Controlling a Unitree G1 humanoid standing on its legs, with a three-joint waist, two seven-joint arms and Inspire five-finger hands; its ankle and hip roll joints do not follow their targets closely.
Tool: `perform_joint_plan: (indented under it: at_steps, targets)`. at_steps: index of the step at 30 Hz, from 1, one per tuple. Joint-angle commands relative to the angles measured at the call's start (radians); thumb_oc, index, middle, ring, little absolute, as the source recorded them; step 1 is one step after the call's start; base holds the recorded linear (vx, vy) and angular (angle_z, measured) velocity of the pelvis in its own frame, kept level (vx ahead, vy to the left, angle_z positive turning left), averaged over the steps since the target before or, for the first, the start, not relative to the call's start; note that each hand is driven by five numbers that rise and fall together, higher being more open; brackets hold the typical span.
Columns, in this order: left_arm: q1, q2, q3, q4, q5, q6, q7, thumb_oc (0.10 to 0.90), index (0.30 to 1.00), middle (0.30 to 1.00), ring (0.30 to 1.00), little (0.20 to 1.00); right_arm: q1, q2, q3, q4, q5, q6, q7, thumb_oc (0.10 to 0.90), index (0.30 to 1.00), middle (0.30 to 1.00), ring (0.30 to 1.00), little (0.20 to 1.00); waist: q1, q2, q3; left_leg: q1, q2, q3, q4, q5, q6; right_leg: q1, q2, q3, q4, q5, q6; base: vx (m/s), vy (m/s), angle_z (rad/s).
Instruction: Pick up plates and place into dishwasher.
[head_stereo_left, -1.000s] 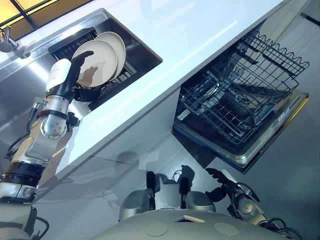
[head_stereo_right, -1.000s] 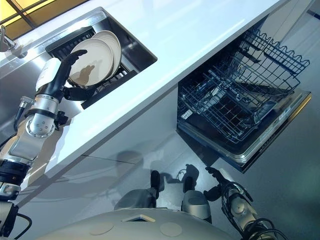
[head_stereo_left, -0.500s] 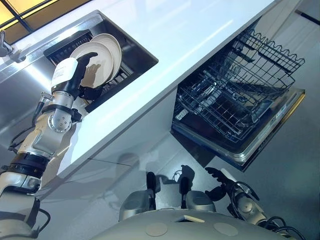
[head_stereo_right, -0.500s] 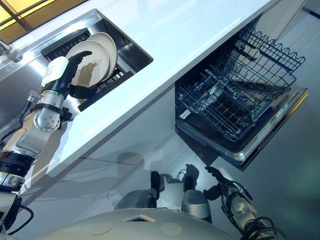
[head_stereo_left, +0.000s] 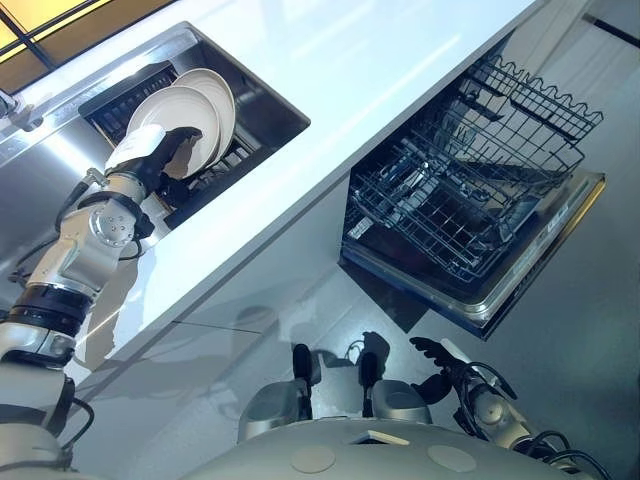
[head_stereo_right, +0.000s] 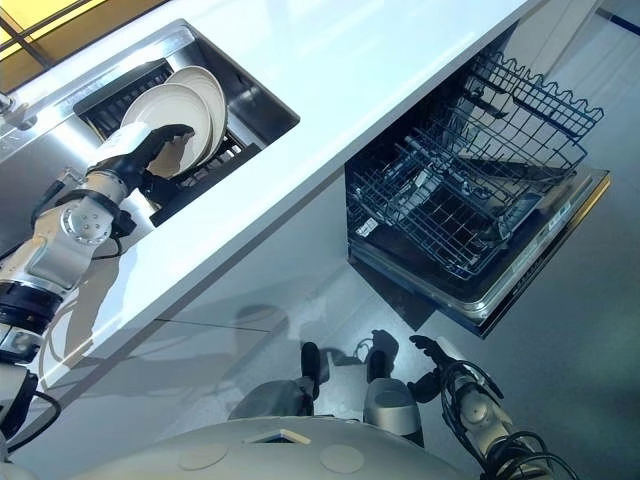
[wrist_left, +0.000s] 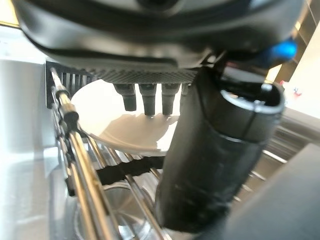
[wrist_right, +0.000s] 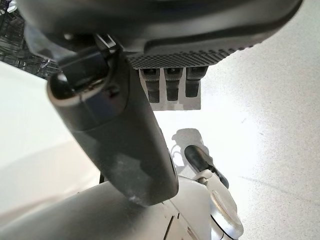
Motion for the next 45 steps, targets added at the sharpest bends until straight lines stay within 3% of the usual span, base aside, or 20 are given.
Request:
perform_joint_plan:
  at_steps: [1,7,13,14,17,19,27,30,31,33,35,36,45]
  targets:
    - [-0.161,0.068,0.037,0.05,-0.003,0.002,0.108,0.8,0.9,0.9,0.9,0.9,0.009,-0.086,0.005,-0.064,0.024,-0.03,0.0,0.8,0.9,0.9,0.9,0.9,-0.002,0.039,-0.024,0.002,-0.039,0.035,0.09,-0.176,-0.002,-0.084,0.082,-0.008,0.16,-0.149,0.006,0.0,0.0,0.0]
    - [-0.14,0.054,0.056,0.084,0.031,-0.007,0.262,0.8,0.9,0.9,0.9,0.9,0.006,-0.079,0.015,-0.065,0.027,-0.03,0.002,0.8,0.9,0.9,0.9,0.9,0.002,0.038,-0.03,0.002,-0.042,0.027,0.087,-0.173,-0.003,-0.082,0.083,-0.008,0.16,-0.15,0.004,0.0,0.0,0.0]
    - [-0.12,-0.012,0.05,0.108,0.072,-0.007,0.481,0.8,0.9,0.9,0.9,0.9,-0.002,-0.073,0.035,-0.045,0.032,-0.039,-0.007,0.8,0.9,0.9,0.9,0.9,0.004,0.028,-0.035,0.007,-0.04,0.017,0.084,-0.176,-0.001,-0.082,0.084,-0.001,0.163,-0.154,0.002,0.01,0.001,0.0]
    - [-0.117,-0.019,0.049,0.109,0.075,-0.006,0.492,0.8,0.9,0.9,0.9,0.9,-0.002,-0.073,0.037,-0.044,0.033,-0.039,-0.007,0.8,0.9,0.9,0.9,0.9,0.004,0.027,-0.035,0.007,-0.04,0.015,0.084,-0.176,0.0,-0.082,0.084,0.001,0.164,-0.154,0.002,0.0,0.0,0.0]
    - [-0.1,-0.065,0.042,0.13,0.096,-0.01,0.534,0.668,0.787,0.787,0.787,0.768,-0.002,-0.07,0.046,-0.051,0.031,-0.033,-0.006,0.8,0.9,0.9,0.9,0.9,0.002,0.019,-0.034,0.007,-0.039,0.01,0.089,-0.18,0.003,-0.086,0.085,0.01,0.169,-0.154,0.002,0.01,-0.005,-0.03]
    - [-0.097,-0.086,0.032,0.142,0.099,-0.007,0.543,0.638,0.761,0.761,0.761,0.738,-0.002,-0.07,0.05,-0.053,0.028,-0.033,-0.005,0.8,0.9,0.9,0.9,0.9,0.0,0.015,-0.031,0.006,-0.037,0.011,0.093,-0.182,0.004,-0.089,0.085,0.014,0.172,-0.154,0.003,0.0,-0.007,-0.05]
    - [-0.106,-0.175,-0.025,0.204,0.129,-0.016,0.549,0.66,0.78,0.78,0.78,0.76,-0.002,-0.065,0.059,-0.058,0.019,-0.039,-0.008,0.8,0.9,0.9,0.9,0.9,-0.016,0.002,-0.019,0.004,-0.033,0.022,0.104,-0.19,0.01,-0.101,0.089,0.031,0.185,-0.152,0.005,0.0,-0.008,-0.1]
    - [-0.118,-0.187,-0.044,0.207,0.13,-0.01,0.55,0.58,0.712,0.712,0.712,0.68,-0.007,-0.067,0.061,-0.052,0.02,-0.045,-0.01,0.8,0.9,0.9,0.9,0.9,-0.019,0.001,-0.015,0.0,-0.033,0.025,0.108,-0.191,0.011,-0.105,0.09,0.034,0.189,-0.152,0.005,-0.01,-0.006,-0.04]
    - [-0.119,-0.19,-0.046,0.208,0.135,-0.01,0.551,0.487,0.632,0.632,0.632,0.587,-0.008,-0.067,0.061,-0.052,0.021,-0.045,-0.01,0.8,0.9,0.9,0.9,0.9,-0.02,0.001,-0.014,-0.001,-0.033,0.026,0.109,-0.191,0.011,-0.106,0.091,0.034,0.19,-0.152,0.005,0.0,0.0,0.0]
    - [-0.131,-0.194,-0.058,0.211,0.146,0.001,0.558,0.421,0.575,0.575,0.575,0.521,-0.011,-0.066,0.065,-0.058,0.025,-0.043,-0.01,0.8,0.9,0.9,0.9,0.9,-0.023,-0.001,-0.01,-0.002,-0.033,0.026,0.109,-0.191,0.011,-0.108,0.092,0.036,0.191,-0.151,0.005,0.0,0.0,0.0]
    - [-0.137,-0.192,-0.061,0.21,0.164,0.01,0.572,0.256,0.434,0.434,0.434,0.356,-0.012,-0.065,0.067,-0.056,0.029,-0.044,-0.012,0.8,0.9,0.9,0.9,0.9,-0.022,-0.001,-0.013,-0.002,-0.034,0.024,0.107,-0.191,0.011,-0.108,0.093,0.035,0.19,-0.151,0.004,0.0,0.0,0.0]
    - [-0.14,-0.187,-0.061,0.211,0.186,0.017,0.586,0.103,0.302,0.302,0.302,0.203,-0.012,-0.064,0.067,-0.052,0.03,-0.047,-0.014,0.8,0.9,0.9,0.9,0.9,-0.022,-0.001,-0.014,-0.002,-0.035,0.023,0.107,-0.19,0.01,-0.107,0.093,0.036,0.188,-0.15,0.004,0.0,0.0,0.0]
    - [-0.132,-0.081,-0.042,0.163,0.32,0.066,0.658,0.1,0.3,0.3,0.3,0.2,-0.006,-0.076,0.049,-0.049,0.021,-0.062,0.003,0.8,0.9,0.9,0.9,0.9,-0.017,0.017,-0.033,0.008,-0.037,0.016,0.092,-0.185,0.0,-0.094,0.089,0.025,0.176,-0.151,0.003,0.0,0.0,0.0]
